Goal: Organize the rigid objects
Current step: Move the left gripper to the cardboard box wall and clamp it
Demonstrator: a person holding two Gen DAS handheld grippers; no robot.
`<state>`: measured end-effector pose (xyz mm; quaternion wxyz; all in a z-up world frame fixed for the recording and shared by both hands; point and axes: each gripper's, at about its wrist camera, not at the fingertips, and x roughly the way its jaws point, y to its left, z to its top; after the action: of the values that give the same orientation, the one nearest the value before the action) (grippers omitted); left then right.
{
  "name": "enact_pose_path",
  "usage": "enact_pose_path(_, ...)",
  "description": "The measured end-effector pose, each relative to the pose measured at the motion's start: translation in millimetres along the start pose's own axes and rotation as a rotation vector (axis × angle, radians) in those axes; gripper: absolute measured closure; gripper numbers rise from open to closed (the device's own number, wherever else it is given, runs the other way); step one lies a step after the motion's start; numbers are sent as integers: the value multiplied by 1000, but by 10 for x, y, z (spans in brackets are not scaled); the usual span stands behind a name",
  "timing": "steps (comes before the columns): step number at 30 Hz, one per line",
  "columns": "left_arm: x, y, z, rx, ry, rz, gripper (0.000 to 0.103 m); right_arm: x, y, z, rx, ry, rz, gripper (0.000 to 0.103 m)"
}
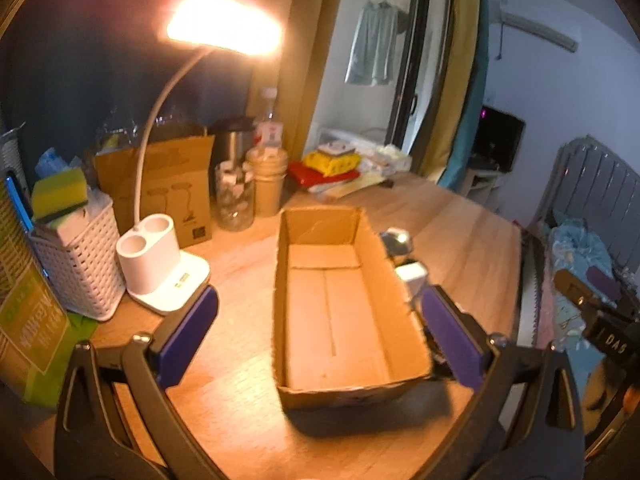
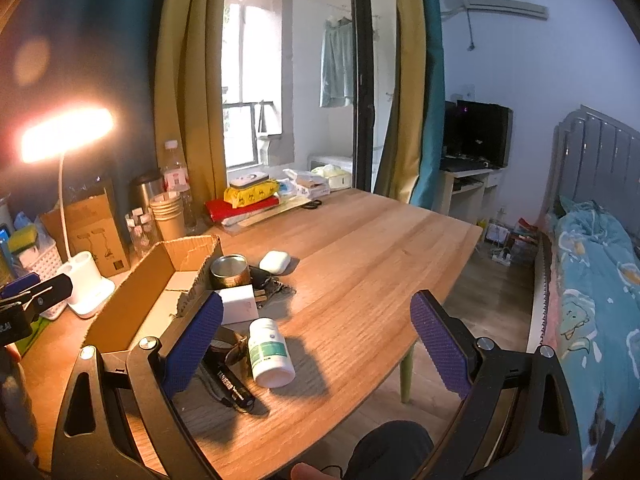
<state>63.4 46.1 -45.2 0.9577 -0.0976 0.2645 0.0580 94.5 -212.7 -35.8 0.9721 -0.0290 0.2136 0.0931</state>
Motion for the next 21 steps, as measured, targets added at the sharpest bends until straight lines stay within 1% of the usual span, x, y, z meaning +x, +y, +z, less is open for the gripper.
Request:
enact_pose_path(5,262,131,-49,-8,71,23,1,245,11,-64,-11,45,11,6)
enact_pose_path(8,372,176,-85,-12,97,34,1,383,12,-113,-17,73,19,6)
enact_pose_path(12,507,210,-136,-13,131,34,1,533,31,-169,-25,105,36,6)
enact_pose_path(16,620,241,-187,-22,165,29,2,684,87,-233,-45,136,71,6)
enact_pose_path(17,627,243,-189,-22,167,29,4,709,100,-248,-50,140,78,6)
enact_pose_path(19,637,231,-199,-16,168,32,12,778,123,-277,-57,155,94,6)
enact_pose_path(21,651,222,-208,-9,172,34,14,830,134,-291,-61,168,107,7)
